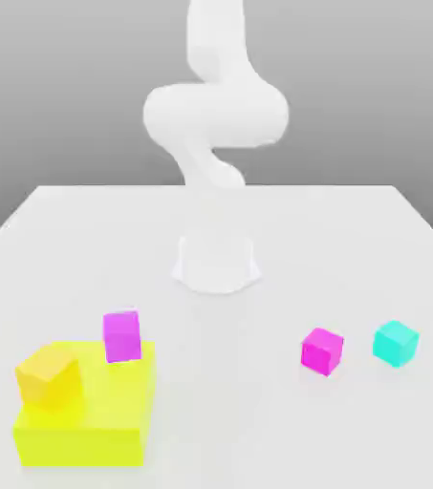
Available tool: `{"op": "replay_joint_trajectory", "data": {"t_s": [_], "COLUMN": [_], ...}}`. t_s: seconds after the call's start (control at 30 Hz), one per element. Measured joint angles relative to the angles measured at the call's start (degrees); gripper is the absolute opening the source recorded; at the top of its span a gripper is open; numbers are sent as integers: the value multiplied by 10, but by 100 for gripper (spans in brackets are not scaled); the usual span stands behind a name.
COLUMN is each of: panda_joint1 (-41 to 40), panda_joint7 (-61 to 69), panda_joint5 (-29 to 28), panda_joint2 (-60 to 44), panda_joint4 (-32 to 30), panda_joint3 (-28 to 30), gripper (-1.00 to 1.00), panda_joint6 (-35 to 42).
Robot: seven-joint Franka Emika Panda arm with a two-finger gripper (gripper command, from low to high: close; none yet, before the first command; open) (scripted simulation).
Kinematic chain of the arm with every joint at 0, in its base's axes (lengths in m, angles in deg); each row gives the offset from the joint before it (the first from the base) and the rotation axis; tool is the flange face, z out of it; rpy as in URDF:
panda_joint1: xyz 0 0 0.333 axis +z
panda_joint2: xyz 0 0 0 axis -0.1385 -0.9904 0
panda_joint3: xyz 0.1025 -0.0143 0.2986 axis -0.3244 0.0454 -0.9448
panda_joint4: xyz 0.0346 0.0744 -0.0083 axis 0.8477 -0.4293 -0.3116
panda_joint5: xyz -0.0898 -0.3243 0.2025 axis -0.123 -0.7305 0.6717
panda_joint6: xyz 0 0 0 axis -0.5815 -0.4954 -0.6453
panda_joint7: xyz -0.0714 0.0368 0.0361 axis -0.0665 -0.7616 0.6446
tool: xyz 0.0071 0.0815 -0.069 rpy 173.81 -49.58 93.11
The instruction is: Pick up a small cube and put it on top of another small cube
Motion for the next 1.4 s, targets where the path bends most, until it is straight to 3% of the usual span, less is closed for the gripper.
{"op": "replay_joint_trajectory", "data": {"t_s": [0.57, 0.67, 0.83, 0.87, 1.1, 1.27, 1.4], "panda_joint1": [200, 209, 278, 287, 290, 258, 258], "panda_joint7": [184, 172, 141, 140, 138, 167, 185], "panda_joint5": [35, -6, -50, -51, -54, -16, 4], "panda_joint2": [-325, -430, -540, -556, -558, -469, -392], "panda_joint4": [-324, -340, -325, -322, -322, -338, -348], "panda_joint3": [-74, -83, -8, 1, 4, -38, -33], "gripper": [0, 0, 0, -100, -100, -100, -100], "panda_joint6": [-279, -360, -449, -462, -464, -390, -324]}}
